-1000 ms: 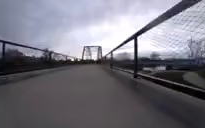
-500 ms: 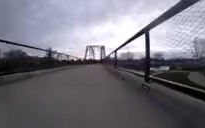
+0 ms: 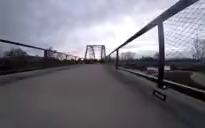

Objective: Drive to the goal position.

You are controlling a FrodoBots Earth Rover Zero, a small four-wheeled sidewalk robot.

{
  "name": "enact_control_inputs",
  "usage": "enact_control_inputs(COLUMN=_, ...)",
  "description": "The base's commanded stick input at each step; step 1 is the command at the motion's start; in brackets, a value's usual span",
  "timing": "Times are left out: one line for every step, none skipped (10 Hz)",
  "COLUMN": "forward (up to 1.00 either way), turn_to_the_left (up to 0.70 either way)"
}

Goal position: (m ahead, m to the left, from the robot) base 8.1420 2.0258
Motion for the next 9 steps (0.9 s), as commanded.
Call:
enact_control_inputs(forward=1.0, turn_to_the_left=0.0)
enact_control_inputs(forward=1.0, turn_to_the_left=0.0)
enact_control_inputs(forward=1.0, turn_to_the_left=0.0)
enact_control_inputs(forward=1.0, turn_to_the_left=0.0)
enact_control_inputs(forward=1.0, turn_to_the_left=0.0)
enact_control_inputs(forward=1.0, turn_to_the_left=0.0)
enact_control_inputs(forward=1.0, turn_to_the_left=0.0)
enact_control_inputs(forward=1.0, turn_to_the_left=0.0)
enact_control_inputs(forward=1.0, turn_to_the_left=0.0)
